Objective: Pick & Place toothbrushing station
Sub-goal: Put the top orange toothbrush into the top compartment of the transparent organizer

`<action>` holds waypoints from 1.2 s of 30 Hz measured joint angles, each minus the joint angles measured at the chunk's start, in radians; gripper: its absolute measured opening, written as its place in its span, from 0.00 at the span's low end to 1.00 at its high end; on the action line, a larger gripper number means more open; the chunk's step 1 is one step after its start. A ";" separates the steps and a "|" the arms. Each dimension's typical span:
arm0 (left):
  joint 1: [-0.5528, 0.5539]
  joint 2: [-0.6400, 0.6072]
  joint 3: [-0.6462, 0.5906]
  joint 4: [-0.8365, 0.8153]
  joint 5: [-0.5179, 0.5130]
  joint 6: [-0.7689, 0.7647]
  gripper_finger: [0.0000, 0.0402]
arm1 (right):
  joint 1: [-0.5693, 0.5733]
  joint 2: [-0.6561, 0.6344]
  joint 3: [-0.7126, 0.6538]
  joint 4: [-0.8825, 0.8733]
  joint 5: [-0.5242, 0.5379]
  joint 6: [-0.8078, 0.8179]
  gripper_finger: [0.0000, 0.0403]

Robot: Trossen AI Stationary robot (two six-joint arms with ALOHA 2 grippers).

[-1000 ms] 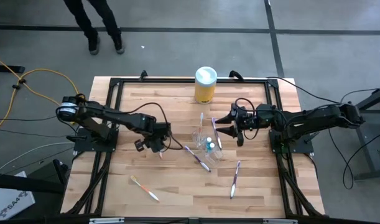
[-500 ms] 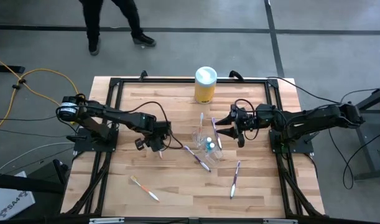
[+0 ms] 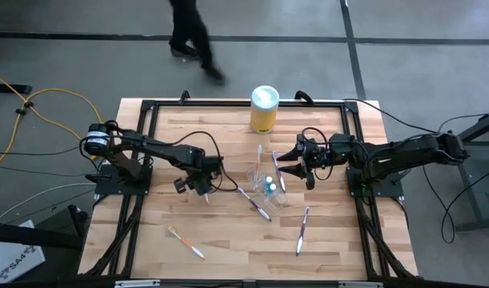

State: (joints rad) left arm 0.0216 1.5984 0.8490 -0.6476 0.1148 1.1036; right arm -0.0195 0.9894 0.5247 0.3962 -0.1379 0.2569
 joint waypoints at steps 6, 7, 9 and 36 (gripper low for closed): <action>0.000 0.002 0.000 -0.001 0.005 -0.001 0.30 | 0.000 0.000 0.000 -0.004 -0.002 0.000 0.40; 0.000 0.002 0.000 -0.002 0.005 -0.001 0.30 | 0.000 0.000 0.000 -0.004 -0.003 0.000 0.40; 0.000 0.002 0.000 -0.003 0.006 -0.001 0.28 | 0.000 0.000 0.000 -0.004 -0.010 0.002 0.40; 0.000 0.005 -0.003 -0.013 0.044 -0.004 0.05 | 0.000 0.000 0.000 -0.005 -0.029 0.007 0.40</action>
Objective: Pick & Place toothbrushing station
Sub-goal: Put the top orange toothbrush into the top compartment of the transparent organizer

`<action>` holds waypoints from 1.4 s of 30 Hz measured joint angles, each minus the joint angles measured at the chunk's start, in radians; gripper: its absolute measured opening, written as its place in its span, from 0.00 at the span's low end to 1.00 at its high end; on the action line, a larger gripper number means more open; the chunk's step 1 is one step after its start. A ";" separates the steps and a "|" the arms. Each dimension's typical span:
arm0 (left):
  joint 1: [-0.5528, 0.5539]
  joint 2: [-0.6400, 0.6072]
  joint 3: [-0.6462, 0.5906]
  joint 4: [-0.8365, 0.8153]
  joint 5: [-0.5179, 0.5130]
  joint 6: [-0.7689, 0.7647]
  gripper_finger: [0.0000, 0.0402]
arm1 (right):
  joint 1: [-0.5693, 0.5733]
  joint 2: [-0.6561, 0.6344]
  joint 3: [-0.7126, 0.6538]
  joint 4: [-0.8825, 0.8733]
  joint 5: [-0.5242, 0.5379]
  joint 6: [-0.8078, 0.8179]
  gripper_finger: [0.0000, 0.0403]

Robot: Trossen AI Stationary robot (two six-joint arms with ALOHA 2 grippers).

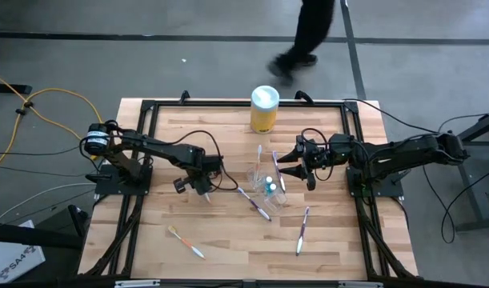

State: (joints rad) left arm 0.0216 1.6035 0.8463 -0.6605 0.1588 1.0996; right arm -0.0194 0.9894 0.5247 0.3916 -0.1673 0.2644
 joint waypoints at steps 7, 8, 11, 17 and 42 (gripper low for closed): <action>-0.017 0.000 0.000 0.004 0.021 -0.005 0.01 | 0.000 0.000 0.000 0.000 0.000 0.000 0.40; -0.022 0.000 0.000 0.004 0.021 -0.005 0.01 | 0.000 0.000 0.000 0.000 0.000 0.000 0.40; -0.039 0.000 0.000 0.004 0.018 -0.005 0.01 | 0.000 0.000 0.000 -0.001 0.000 0.000 0.40; -0.082 -0.008 0.020 -0.035 -0.078 -0.007 0.01 | 0.000 0.000 0.000 -0.001 0.000 0.000 0.40; -0.445 -0.092 0.230 0.020 -0.839 0.167 0.01 | 0.000 0.000 0.000 0.006 0.002 0.166 0.40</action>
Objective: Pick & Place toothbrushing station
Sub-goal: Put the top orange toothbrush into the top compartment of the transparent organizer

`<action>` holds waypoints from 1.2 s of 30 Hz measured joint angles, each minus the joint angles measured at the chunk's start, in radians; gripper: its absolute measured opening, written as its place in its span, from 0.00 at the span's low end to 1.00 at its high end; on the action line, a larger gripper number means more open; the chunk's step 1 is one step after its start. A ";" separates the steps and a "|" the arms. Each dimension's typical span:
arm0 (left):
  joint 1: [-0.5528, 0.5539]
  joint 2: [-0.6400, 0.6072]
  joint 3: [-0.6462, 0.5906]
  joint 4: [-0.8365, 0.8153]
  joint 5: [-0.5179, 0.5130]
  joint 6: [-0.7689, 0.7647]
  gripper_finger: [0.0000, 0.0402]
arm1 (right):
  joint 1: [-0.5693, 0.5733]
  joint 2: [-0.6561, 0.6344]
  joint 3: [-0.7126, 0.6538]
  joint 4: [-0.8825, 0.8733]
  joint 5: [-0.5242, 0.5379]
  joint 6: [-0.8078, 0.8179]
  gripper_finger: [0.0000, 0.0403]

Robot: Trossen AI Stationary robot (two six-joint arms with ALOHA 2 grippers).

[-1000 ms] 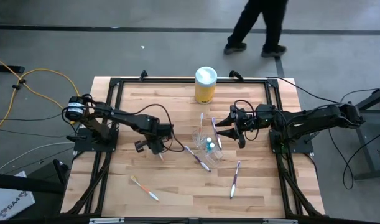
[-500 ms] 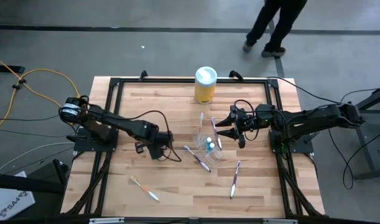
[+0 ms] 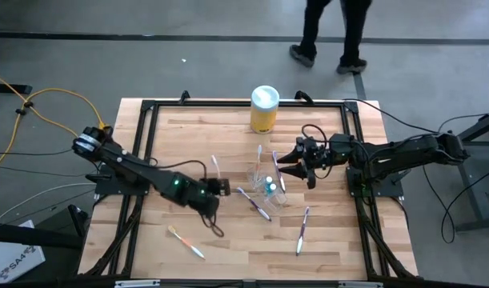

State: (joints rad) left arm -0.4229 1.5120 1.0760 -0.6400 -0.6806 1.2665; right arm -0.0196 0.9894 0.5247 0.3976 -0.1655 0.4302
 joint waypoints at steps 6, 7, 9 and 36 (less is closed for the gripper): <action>-0.052 0.000 0.010 0.226 -0.075 0.188 0.01 | 0.000 0.050 0.000 0.055 -0.057 0.022 0.40; -0.052 0.000 0.010 0.256 -0.076 0.224 0.01 | 0.000 0.068 0.000 0.082 -0.075 0.024 0.40; -0.052 0.002 0.010 0.321 -0.078 0.282 0.01 | 0.000 0.110 0.000 0.123 -0.105 0.043 0.40; -0.017 0.039 0.010 0.785 0.127 0.666 0.01 | 0.000 0.391 0.000 0.568 -0.235 0.169 0.40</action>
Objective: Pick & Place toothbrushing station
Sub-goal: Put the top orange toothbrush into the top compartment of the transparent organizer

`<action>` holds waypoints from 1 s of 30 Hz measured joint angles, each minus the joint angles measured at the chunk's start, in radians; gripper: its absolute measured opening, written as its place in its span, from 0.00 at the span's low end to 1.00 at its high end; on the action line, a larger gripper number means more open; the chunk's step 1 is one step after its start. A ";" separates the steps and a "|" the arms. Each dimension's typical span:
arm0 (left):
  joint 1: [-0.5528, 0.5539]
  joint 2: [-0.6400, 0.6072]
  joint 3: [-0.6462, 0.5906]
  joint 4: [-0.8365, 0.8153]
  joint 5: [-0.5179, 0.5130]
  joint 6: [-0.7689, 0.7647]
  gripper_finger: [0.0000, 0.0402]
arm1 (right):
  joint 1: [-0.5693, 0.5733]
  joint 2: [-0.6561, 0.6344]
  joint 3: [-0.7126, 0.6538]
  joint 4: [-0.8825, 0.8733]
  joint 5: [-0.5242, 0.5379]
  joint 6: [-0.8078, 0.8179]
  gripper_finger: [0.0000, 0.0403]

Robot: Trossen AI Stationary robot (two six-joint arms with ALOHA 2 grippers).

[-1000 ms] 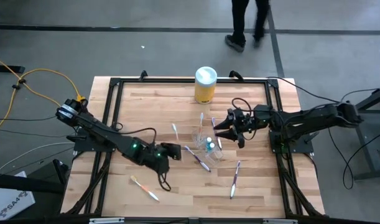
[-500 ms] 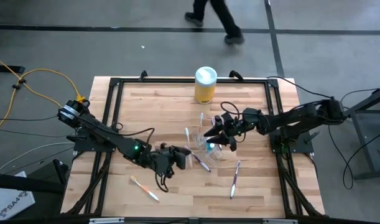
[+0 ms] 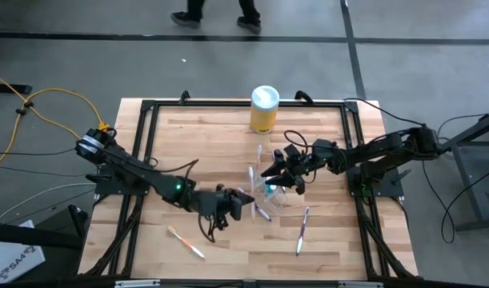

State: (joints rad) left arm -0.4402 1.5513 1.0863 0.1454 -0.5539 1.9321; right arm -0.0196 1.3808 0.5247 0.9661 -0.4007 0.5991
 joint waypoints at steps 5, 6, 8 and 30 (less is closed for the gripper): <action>0.056 0.000 0.000 0.017 0.073 0.009 0.01 | 0.000 0.000 0.000 0.004 0.000 0.000 0.40; 0.065 0.000 0.000 0.022 0.083 0.009 0.01 | 0.000 0.000 0.000 0.004 0.000 0.000 0.40; 0.077 0.000 0.000 0.028 0.099 0.009 0.01 | 0.000 0.000 0.000 0.004 0.000 0.000 0.40; 0.196 0.000 0.000 0.073 0.289 0.014 0.01 | -0.066 0.000 0.000 0.005 0.009 -0.025 0.40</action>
State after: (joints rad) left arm -0.2442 1.5517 1.0859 0.2188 -0.2648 1.9462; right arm -0.0860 1.3808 0.5247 0.9714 -0.3922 0.5743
